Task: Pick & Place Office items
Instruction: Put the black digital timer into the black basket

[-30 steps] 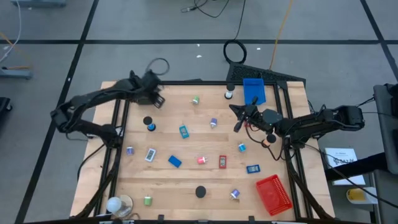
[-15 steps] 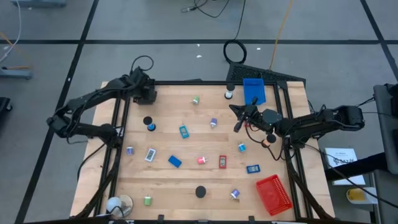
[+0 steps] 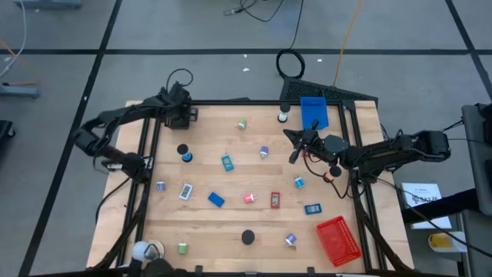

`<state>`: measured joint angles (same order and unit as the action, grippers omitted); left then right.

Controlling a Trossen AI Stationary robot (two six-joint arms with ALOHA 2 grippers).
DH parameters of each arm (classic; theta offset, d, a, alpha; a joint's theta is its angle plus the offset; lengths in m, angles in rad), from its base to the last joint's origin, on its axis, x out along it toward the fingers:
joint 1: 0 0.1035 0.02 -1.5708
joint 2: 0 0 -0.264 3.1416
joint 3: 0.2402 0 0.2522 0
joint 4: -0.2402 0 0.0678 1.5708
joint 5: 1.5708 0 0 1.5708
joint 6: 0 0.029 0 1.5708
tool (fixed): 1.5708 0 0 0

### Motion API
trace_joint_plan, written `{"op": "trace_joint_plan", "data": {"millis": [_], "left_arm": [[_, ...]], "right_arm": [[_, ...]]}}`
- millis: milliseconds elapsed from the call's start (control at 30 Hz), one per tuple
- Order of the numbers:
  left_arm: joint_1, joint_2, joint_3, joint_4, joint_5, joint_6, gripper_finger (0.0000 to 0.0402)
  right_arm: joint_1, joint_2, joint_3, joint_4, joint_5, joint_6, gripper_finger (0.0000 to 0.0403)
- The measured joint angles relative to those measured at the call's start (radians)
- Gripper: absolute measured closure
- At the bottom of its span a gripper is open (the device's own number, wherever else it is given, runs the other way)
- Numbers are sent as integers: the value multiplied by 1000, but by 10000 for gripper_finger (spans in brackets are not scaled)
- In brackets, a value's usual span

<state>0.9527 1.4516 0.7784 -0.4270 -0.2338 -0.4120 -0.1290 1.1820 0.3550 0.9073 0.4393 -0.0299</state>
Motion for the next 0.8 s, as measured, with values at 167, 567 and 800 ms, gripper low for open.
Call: {"op": "trace_joint_plan", "data": {"millis": [167,567,800], "left_arm": [[10,69,0,56,-36,-13,238],[9,70,1,61,-21,-53,235],[9,70,1,40,-21,-62,218]], "right_arm": [[0,0,0,0,0,-7,399],[0,0,0,0,0,7,399],[0,0,0,-2,0,11,399]]}}
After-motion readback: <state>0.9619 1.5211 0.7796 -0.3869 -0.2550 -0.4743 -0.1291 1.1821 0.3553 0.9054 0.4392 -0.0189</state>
